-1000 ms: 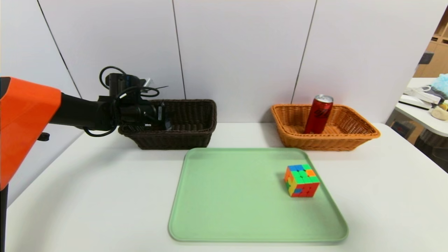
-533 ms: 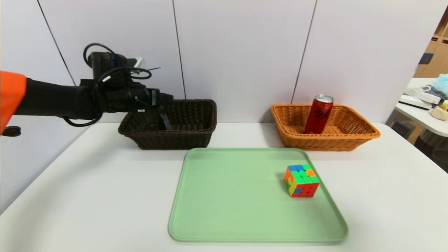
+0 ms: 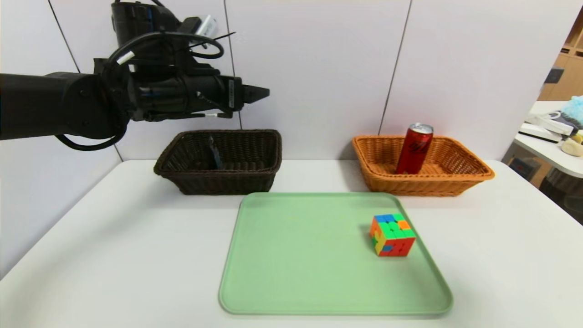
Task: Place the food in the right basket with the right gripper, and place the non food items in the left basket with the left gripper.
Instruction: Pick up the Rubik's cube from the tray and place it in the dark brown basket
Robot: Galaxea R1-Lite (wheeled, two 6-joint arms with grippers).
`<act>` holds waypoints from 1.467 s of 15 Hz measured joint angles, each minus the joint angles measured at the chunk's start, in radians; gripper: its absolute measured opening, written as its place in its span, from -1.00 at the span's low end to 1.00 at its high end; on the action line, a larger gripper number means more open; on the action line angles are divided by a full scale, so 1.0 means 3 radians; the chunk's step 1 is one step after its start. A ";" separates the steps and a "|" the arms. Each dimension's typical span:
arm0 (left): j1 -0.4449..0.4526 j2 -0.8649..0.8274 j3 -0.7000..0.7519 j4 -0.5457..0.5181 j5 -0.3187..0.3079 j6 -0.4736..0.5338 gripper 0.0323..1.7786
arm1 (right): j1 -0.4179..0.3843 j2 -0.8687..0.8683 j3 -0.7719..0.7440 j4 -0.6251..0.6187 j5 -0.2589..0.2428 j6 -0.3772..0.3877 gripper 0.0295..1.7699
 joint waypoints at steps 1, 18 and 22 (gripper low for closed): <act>-0.0172 -0.0033 0.0008 0.0035 0.0001 -0.0004 0.86 | 0.0000 -0.0009 0.0006 0.0000 0.0000 0.0003 0.91; -0.0979 0.0535 0.1536 -0.1564 -0.1674 0.0196 0.90 | -0.0001 -0.0087 0.0051 0.0009 -0.0022 0.0089 0.91; -0.1133 0.0685 0.1528 -0.1567 -0.1706 0.0189 0.90 | -0.0002 -0.0104 0.0059 0.0009 -0.0026 0.0135 0.91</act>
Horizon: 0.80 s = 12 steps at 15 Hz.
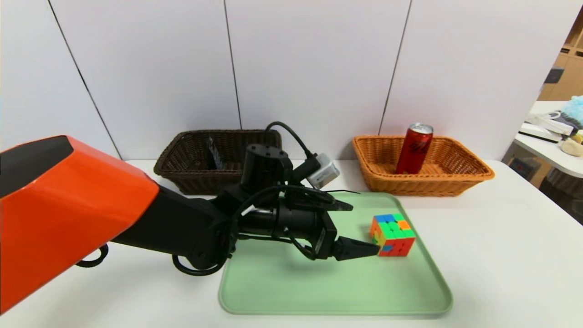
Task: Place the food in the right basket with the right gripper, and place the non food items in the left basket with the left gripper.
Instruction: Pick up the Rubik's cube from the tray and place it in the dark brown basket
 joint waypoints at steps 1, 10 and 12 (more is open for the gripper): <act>-0.0019 0.0029 -0.0009 -0.0001 -0.0001 0.0000 0.90 | 0.0000 -0.0007 0.0000 0.0002 0.0000 0.0002 0.91; -0.0042 0.0310 -0.0234 -0.0071 0.0050 0.0035 0.90 | 0.0000 -0.0062 0.0040 -0.0006 0.0000 0.0005 0.91; -0.0061 0.0425 -0.0270 -0.0242 0.0080 0.0039 0.90 | 0.0000 -0.0063 0.0039 -0.0013 -0.0008 0.0006 0.91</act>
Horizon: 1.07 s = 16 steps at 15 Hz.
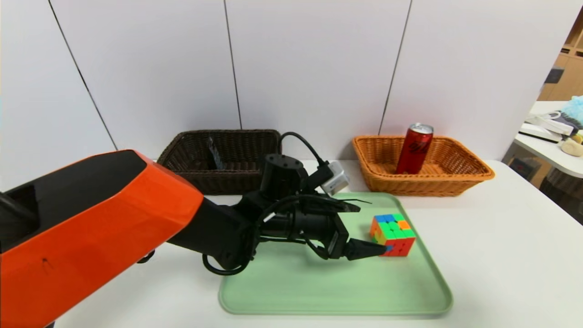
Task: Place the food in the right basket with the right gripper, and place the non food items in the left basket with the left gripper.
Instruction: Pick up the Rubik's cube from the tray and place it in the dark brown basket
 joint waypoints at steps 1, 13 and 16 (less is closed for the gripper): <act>-0.0015 0.0053 -0.0012 -0.0030 0.0021 0.0001 0.90 | 0.0000 0.0005 -0.0004 -0.0006 -0.0004 -0.0001 0.91; -0.0132 0.0438 -0.0387 -0.0028 0.0098 -0.0015 0.90 | -0.0004 0.0070 -0.0058 -0.0069 -0.0043 -0.0004 0.91; -0.0157 0.0523 -0.0527 -0.0018 0.0106 -0.0020 0.90 | -0.0004 0.0053 -0.0060 -0.0060 -0.0087 -0.0005 0.91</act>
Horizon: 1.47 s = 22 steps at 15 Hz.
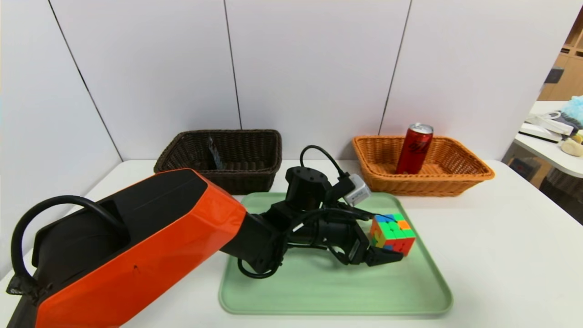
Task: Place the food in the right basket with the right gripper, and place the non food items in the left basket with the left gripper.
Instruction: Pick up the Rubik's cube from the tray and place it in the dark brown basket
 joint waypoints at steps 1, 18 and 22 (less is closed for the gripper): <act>-0.0010 0.0023 -0.0024 0.0003 -0.0001 0.0000 0.90 | 0.0000 -0.0011 0.0001 0.0008 -0.0003 0.0000 0.91; -0.0122 0.0316 -0.0438 0.0003 0.0093 -0.0121 0.90 | -0.0002 -0.0084 0.0046 0.0021 -0.0036 0.0002 0.91; -0.0159 0.0391 -0.0513 -0.0006 0.0103 -0.0149 0.90 | -0.0002 -0.0084 0.0047 0.0022 -0.0062 0.0002 0.91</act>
